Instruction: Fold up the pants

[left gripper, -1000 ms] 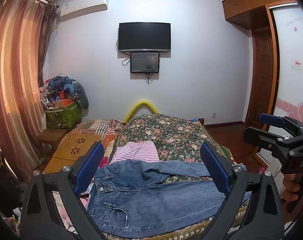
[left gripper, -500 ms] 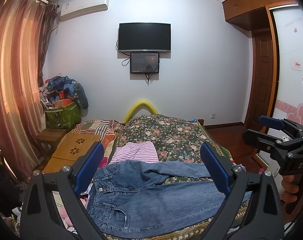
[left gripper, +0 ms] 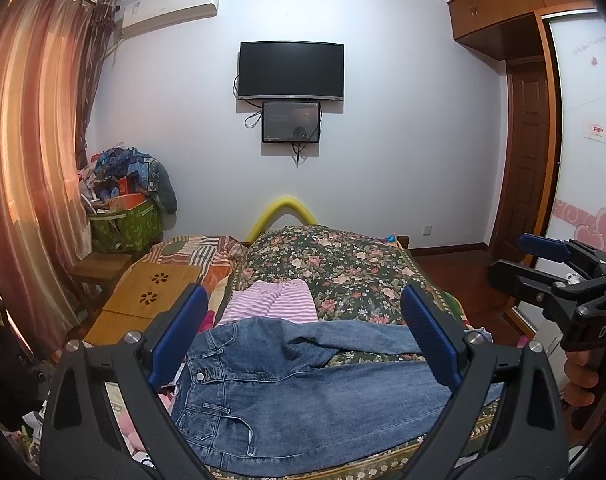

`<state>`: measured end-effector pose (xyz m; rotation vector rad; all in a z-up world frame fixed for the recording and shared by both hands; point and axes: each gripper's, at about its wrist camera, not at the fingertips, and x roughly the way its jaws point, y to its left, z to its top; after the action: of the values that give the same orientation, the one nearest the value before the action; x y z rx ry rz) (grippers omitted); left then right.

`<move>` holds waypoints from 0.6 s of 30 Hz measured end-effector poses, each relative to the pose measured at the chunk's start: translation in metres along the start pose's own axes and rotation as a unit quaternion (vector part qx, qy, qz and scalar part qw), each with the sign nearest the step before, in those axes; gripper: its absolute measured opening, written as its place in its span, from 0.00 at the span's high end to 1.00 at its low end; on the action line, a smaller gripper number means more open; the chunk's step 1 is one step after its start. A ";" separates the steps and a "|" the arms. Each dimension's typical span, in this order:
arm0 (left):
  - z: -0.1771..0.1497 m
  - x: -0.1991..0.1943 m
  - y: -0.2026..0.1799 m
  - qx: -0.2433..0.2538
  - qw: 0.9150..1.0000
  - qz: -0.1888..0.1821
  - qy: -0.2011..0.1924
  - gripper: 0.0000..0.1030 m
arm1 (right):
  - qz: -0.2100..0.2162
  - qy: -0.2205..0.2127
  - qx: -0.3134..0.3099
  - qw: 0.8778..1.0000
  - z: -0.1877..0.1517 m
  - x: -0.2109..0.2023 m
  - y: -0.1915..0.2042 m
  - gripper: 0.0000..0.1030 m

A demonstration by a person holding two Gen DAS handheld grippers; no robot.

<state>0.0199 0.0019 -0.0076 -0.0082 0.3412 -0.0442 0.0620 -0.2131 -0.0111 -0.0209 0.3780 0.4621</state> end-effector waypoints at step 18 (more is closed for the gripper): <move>-0.008 0.032 0.016 -0.001 1.000 0.005 0.022 0.05 | -0.030 0.004 -0.007 1.000 -0.013 0.020 -0.025 0.00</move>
<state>0.0483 0.0160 -0.0262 -0.0078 0.3844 -0.0345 0.0846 -0.2282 -0.0316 -0.0466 0.3809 0.4062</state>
